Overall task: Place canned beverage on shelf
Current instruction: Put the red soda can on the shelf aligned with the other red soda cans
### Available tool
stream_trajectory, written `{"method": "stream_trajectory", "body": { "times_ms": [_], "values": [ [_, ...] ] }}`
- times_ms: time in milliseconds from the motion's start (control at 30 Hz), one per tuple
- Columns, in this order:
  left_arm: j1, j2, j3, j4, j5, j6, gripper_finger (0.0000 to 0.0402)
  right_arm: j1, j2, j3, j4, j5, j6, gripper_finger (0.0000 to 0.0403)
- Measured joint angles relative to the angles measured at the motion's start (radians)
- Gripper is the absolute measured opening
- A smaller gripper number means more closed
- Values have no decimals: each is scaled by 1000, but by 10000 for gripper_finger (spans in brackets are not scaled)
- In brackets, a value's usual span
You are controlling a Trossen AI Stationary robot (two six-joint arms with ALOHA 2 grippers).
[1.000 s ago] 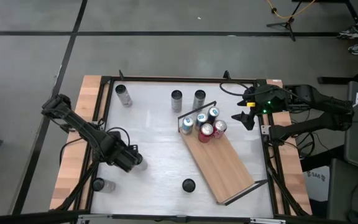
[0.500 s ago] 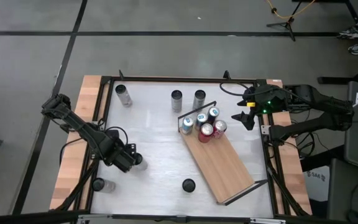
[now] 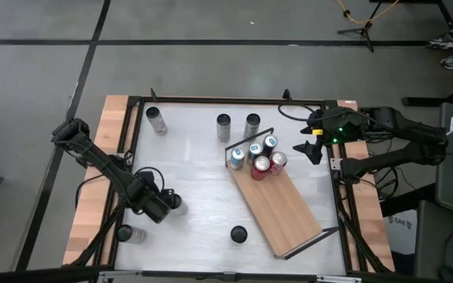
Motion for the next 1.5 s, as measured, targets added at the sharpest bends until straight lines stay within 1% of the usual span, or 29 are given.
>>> {"method": "stream_trajectory", "body": {
  "times_ms": [433, 733, 900, 1300, 1500],
  "values": [
    [-1, 2, -2, 0, 1, 27, 363, 0, 0, 0, 0, 0, 0, 337],
    [-1, 5, 6, 31, -18, 19, 363, 0, 0, 0, 1, 0, 0, 337],
    [-3, 2, 10, 28, -18, -7, 363, 0, 0, 0, 1, 0, 0, 337],
    [-3, -1, 9, 4, -21, -3, 363, 0, 0, 0, 0, 0, 0, 337],
    [-3, -3, -1, 41, -24, -1, 348, 0, 0, 0, 0, 0, 0, 337]
  ]
}}
